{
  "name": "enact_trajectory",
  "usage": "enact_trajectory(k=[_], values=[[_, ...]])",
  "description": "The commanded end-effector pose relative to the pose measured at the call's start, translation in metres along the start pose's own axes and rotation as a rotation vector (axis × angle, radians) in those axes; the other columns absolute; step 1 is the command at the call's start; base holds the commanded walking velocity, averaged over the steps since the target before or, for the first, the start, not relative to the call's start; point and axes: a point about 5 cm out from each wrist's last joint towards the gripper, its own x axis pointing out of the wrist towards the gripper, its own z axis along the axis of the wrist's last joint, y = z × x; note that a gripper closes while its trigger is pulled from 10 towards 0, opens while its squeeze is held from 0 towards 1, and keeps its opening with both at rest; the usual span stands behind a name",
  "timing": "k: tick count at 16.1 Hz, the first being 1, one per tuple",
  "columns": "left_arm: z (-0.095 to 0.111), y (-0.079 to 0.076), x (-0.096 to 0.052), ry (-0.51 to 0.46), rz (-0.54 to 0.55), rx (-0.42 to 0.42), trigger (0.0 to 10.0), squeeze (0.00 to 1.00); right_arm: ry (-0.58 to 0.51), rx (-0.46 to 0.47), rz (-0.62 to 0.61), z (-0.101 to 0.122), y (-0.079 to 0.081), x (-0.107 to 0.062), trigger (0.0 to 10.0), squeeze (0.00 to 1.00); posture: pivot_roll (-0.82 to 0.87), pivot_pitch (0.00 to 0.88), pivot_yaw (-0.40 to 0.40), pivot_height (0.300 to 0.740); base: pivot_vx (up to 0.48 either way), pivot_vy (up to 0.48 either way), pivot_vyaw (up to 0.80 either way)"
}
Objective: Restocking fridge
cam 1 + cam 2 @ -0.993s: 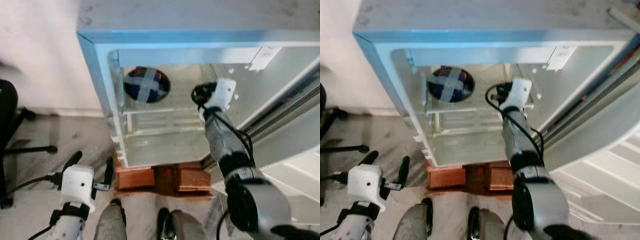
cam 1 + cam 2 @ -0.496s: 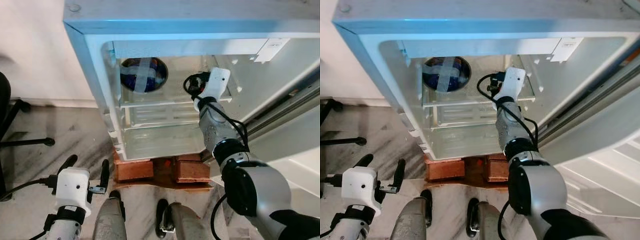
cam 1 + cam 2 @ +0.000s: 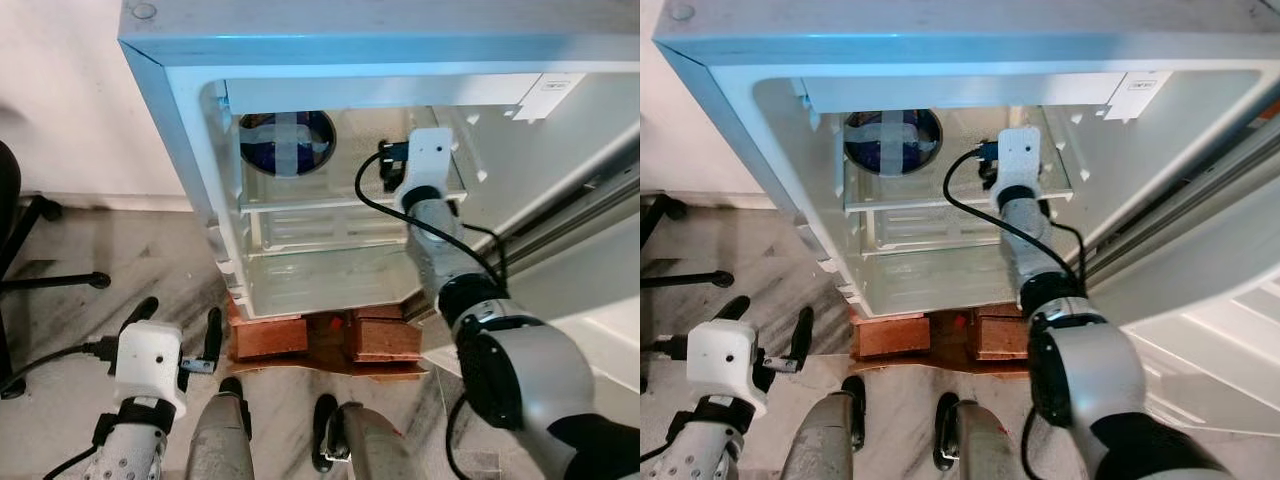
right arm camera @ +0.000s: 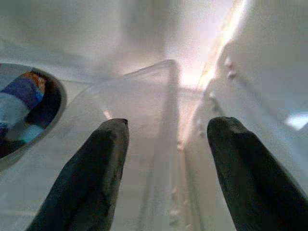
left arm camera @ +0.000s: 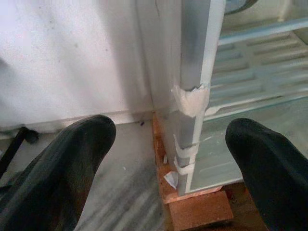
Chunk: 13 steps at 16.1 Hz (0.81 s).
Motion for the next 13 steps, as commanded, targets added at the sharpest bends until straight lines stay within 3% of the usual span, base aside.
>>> enact_trajectory(k=[1, 8, 11, 13], values=[[-0.007, -0.001, -0.003, 0.041, 0.005, -0.004, 10.0, 0.0, -0.024, -0.049, -0.012, 0.002, -0.003, 0.0, 10.0, 1.0, 0.37, 0.325, -0.114, 0.74, 0.0, 0.0, 0.0], [-0.008, 0.0, 0.006, 0.038, 0.014, -0.012, 10.0, 0.0, -0.034, -0.053, -0.001, 0.002, -0.009, 0.0, 10.0, 1.0, 0.36, 0.305, -0.112, 0.74, 0.0, 0.0, 0.0], [-0.008, 0.0, 0.008, 0.036, 0.017, -0.015, 10.0, 0.0, 0.037, -0.025, 0.008, -0.007, -0.015, -0.002, 10.0, 1.0, 0.36, 0.301, -0.117, 0.74, 0.0, 0.0, 0.0], [-0.009, 0.001, 0.008, 0.038, 0.022, -0.017, 10.0, 0.0, 0.039, -0.068, 0.01, -0.009, -0.017, -0.002, 10.0, 1.0, 0.36, 0.3, -0.119, 0.74, 0.0, 0.0, 0.0]])
